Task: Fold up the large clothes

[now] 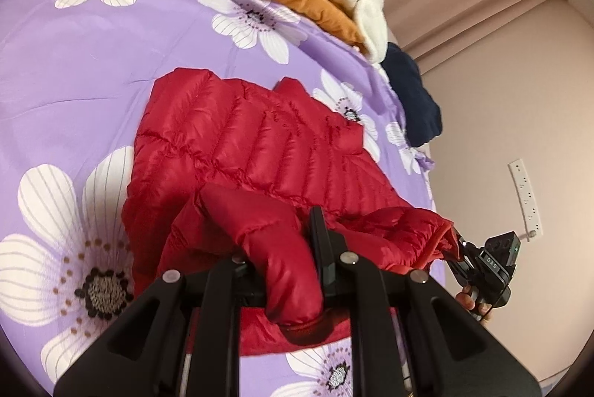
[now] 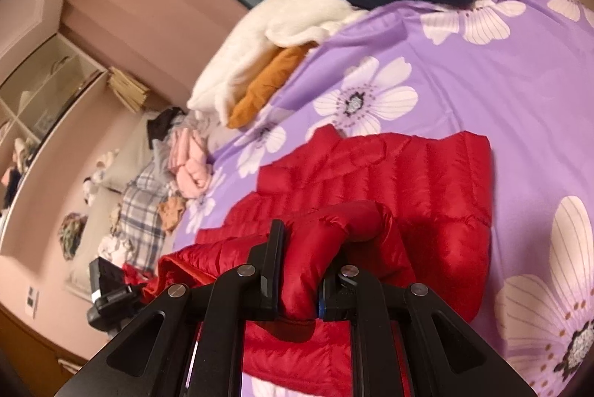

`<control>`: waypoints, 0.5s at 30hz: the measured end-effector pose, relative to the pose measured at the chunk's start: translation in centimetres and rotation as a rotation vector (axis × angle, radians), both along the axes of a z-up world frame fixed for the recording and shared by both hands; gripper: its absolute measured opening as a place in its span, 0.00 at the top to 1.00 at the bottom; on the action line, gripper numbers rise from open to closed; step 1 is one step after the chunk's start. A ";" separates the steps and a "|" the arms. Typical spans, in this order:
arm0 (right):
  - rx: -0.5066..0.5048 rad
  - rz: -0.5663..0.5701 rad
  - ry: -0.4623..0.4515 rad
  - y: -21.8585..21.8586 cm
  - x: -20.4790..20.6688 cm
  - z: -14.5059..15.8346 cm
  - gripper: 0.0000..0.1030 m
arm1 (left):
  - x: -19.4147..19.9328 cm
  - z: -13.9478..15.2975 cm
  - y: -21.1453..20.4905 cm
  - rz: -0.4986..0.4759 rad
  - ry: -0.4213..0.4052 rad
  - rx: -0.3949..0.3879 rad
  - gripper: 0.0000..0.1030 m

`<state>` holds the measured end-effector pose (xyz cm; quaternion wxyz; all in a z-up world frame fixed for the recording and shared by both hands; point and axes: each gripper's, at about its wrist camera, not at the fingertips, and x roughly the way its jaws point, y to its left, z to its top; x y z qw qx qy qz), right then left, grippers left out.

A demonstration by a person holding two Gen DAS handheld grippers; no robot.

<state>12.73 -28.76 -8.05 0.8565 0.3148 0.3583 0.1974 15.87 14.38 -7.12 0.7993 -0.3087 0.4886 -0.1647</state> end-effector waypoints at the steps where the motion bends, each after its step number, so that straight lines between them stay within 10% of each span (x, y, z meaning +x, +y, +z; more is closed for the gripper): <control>1: -0.001 -0.003 0.010 0.0 0.3 -0.3 0.86 | 0.4 -0.3 0.0 -0.001 0.006 0.003 0.86; 15: 0.017 -0.026 0.071 -0.7 2.0 -2.3 0.86 | 2.5 -2.8 0.2 0.026 0.074 0.009 0.85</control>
